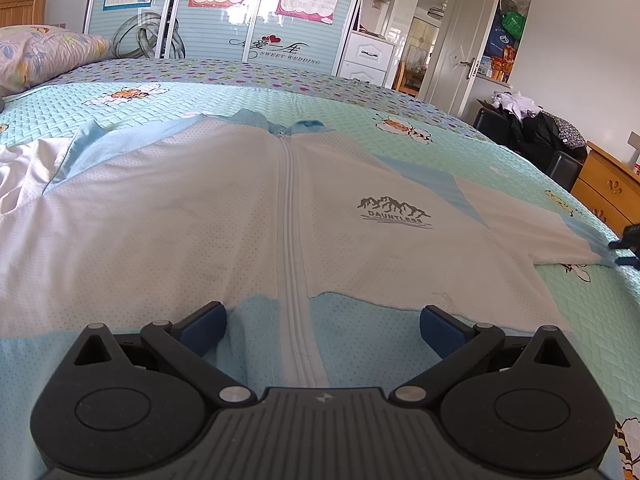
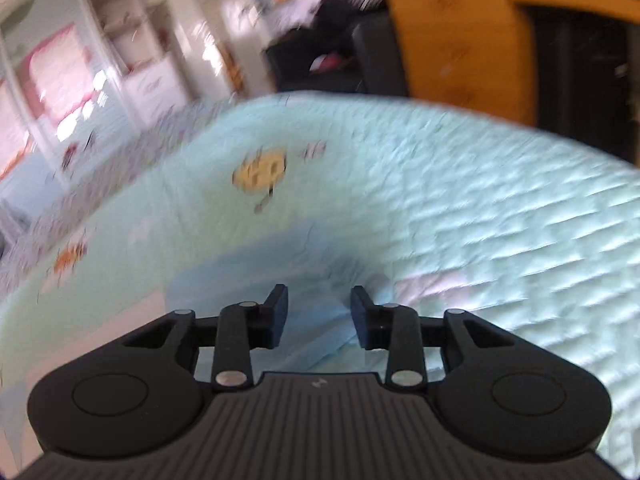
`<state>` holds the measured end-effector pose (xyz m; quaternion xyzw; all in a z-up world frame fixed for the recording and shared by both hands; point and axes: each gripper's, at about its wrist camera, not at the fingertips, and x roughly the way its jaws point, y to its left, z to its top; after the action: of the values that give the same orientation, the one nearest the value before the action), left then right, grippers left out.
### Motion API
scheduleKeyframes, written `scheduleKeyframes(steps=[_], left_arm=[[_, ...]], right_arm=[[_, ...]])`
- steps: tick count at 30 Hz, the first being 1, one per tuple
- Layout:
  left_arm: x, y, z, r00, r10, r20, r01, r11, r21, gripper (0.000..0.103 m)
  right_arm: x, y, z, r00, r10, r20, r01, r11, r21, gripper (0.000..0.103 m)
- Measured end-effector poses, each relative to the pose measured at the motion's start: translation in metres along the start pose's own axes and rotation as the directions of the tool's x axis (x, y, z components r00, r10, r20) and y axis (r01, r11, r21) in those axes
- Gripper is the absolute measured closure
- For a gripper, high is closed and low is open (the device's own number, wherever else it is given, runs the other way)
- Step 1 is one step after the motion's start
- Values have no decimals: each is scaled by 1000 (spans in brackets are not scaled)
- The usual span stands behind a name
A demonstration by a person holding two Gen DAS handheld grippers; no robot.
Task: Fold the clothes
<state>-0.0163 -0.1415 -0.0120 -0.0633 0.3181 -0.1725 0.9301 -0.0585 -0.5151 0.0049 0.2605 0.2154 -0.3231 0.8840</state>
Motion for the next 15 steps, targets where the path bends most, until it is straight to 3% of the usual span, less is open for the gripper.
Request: scheduleKeyframes(steps=[1,4,5,6,7,8,11,13,14,15], left_arm=[[0,0,0,1000,0,0,0,1000,0,1],[0,0,0,1000,1,0,-1,1000,1,1],[0,0,0,1000,0,0,0,1000,0,1],[0,1,0,1000,-1,0,1,1000,-1,1],[0,1,0,1000,-2,0,2,1000,-2,1],[0,1,0,1000,-3,0,3,1000,-3,1],[0,2,1,1000,-6,0,6,1000,-7,1],[0,2,1,1000,-7,0,7,1000,-8,1],[0,2,0,1000,-7,0,7,1000,-8,1],[0,2,0,1000,-7,0,7,1000,-9,1]], right_arm=[[-11,6,-3,999,-1,39,1,1000,5,53],[-33,54,-21,984,171,50,-168,985,-49,41],[-35,75,-29,963,271,7,-270,961,-63,40],[-37,96,-36,928,369,-52,-372,926,-64,39],[-37,118,-43,871,474,-132,-482,875,-43,38],[-33,139,-51,796,565,-220,-579,816,0,38],[-20,196,-79,591,698,-404,-727,678,109,38],[-7,223,-97,528,688,-498,-751,652,104,38],[2,227,-105,554,646,-525,-730,680,67,38],[11,232,-112,578,606,-547,-708,705,32,50]])
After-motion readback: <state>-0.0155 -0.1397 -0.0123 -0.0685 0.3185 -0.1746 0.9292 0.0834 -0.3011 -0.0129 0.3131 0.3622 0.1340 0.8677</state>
